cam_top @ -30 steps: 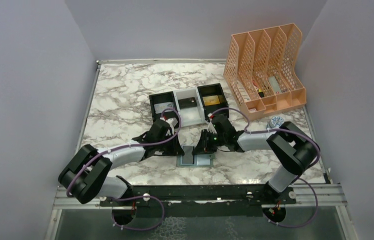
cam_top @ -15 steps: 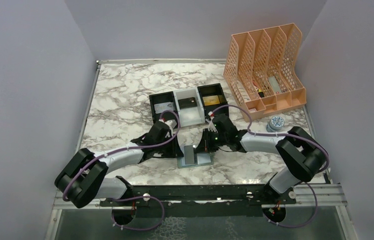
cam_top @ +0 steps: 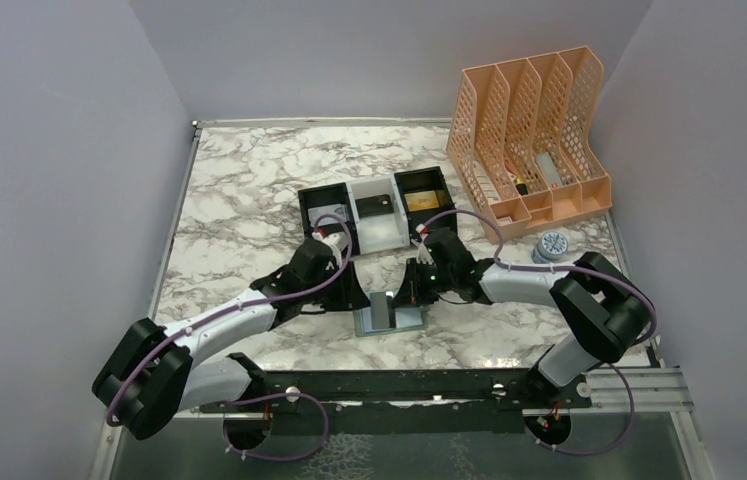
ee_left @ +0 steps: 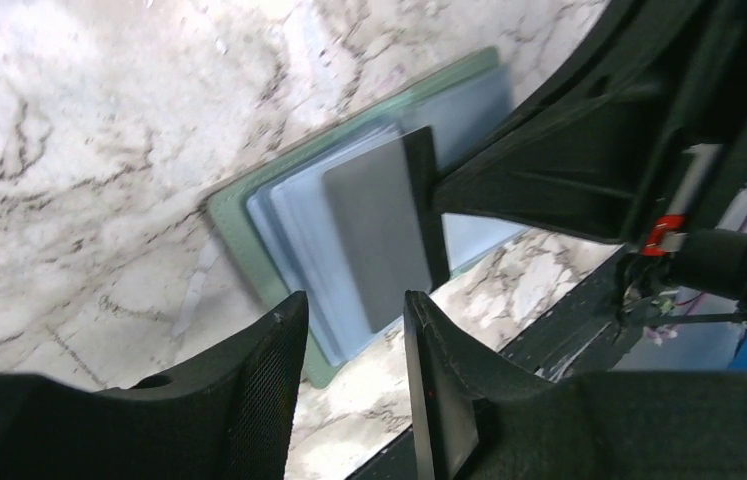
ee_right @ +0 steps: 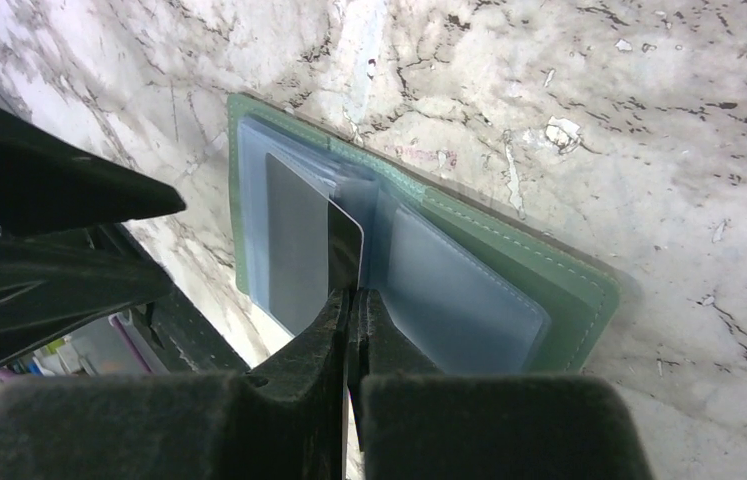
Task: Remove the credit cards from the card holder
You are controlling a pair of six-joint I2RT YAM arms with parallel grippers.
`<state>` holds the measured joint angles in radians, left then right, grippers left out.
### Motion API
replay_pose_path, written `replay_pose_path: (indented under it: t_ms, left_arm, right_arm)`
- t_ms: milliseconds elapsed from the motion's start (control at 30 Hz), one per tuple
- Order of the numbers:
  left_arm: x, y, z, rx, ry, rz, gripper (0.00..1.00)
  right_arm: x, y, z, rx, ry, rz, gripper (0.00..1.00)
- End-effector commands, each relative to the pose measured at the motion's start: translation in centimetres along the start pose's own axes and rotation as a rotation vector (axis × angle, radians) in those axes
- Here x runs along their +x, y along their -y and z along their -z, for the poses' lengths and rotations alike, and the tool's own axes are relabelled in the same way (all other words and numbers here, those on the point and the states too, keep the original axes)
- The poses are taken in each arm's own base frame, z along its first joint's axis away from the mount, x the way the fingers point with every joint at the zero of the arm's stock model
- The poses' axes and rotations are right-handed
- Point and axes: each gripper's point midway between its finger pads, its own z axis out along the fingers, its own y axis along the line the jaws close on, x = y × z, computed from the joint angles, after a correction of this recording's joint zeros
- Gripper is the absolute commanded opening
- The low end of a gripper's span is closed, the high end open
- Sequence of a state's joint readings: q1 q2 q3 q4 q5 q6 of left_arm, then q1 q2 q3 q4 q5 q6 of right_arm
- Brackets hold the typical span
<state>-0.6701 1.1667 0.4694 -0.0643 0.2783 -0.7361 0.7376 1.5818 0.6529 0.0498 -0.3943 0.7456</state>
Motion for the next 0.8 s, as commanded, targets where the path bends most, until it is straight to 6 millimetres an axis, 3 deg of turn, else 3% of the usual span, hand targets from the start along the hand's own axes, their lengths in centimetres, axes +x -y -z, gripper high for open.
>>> replay_pose_path:
  t_ms: [0, 167, 367, 600, 767]
  left_arm:
    - [-2.2, 3.2, 0.4, 0.098, 0.053, -0.025, 0.43]
    - [-1.3, 3.8, -1.4, 0.126, 0.019, -0.019, 0.42]
    - [0.9, 2.1, -3.7, 0.038, -0.036, 0.041, 0.31]
    - [2.4, -0.3, -3.6, -0.077, -0.072, -0.002, 0.18]
    - [3.0, -1.4, -3.3, -0.122, -0.095, -0.023, 0.18]
  right_arm:
    - [-0.5, 0.8, -0.3, 0.036, 0.009, 0.005, 0.02]
    - [-0.4, 1.1, -0.3, 0.046, 0.022, -0.015, 0.02]
    - [-0.4, 1.3, -0.2, 0.048, 0.034, -0.033, 0.02]
    - [-0.7, 1.0, 0.0, 0.026, 0.064, -0.032, 0.04]
    - [-0.3, 0.9, -0.1, -0.005, 0.056, -0.093, 0.17]
